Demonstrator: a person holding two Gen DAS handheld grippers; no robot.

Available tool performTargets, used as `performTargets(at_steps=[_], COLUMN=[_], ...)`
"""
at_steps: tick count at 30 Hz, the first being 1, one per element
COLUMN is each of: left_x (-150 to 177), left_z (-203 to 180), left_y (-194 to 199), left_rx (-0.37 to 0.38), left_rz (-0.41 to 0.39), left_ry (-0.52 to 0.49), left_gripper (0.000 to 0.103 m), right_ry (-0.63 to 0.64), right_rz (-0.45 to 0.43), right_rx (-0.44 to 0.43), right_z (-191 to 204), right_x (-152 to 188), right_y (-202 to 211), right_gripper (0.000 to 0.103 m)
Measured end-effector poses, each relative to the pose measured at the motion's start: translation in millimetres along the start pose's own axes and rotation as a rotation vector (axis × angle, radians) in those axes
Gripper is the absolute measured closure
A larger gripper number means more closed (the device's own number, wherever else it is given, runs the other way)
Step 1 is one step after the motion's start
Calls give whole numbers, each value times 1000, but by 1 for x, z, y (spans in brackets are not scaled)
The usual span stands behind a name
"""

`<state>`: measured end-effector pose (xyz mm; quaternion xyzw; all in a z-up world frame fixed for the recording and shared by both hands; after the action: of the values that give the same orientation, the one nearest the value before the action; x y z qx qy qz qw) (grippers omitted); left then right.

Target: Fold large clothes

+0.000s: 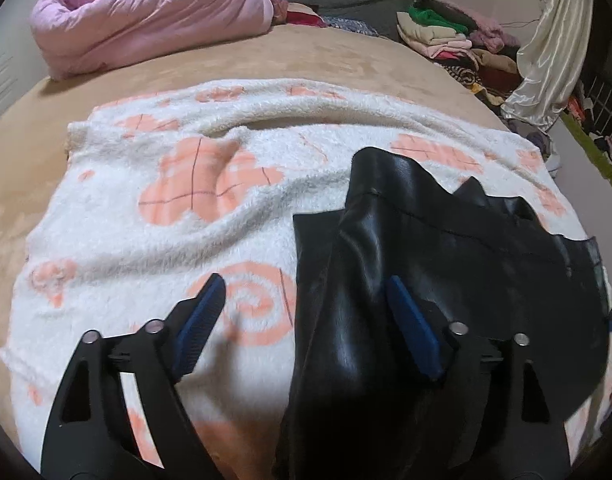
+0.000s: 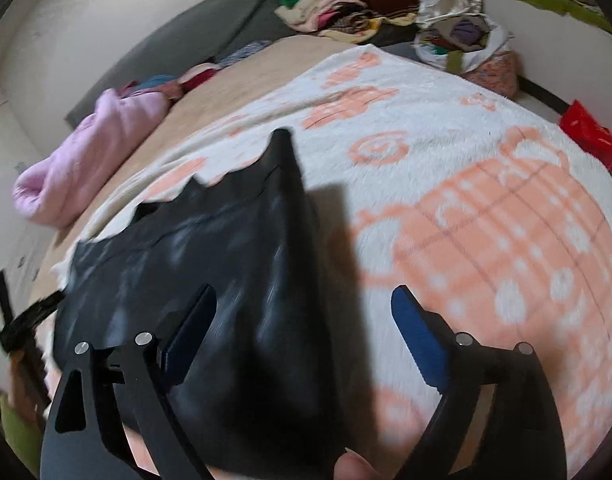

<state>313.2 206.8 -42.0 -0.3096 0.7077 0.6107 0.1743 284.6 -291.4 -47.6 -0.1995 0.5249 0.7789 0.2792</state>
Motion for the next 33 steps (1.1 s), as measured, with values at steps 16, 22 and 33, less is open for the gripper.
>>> performTargets(at_steps=[16,22,33], left_x=[55,66,137], left_z=[2,-7,-34], left_y=[-3,20,78], left_rx=[215,191,190], left_rz=[130,118,106], left_ry=[159,154,102], left_gripper=[47,64,62], right_ry=[-42,1,96], right_rz=[117,120,202], right_rx=[-165,-184,-118], right_z=[3,1,-33], right_x=[35,33,50], right_y=[-13,3,31], right_gripper=[62,77,62])
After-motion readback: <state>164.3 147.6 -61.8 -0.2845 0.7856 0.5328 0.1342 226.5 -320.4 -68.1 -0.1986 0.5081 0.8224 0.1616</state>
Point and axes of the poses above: each gripper's, at about its wrist camera, not at the fingertips, and y roughly against the way its jaws point, z to its left, x to its underside, the point moved 2 cm from there along -y, roughly the way its jaws point, and after that the axes turned 1 degree about x, right-handed, at the moved point
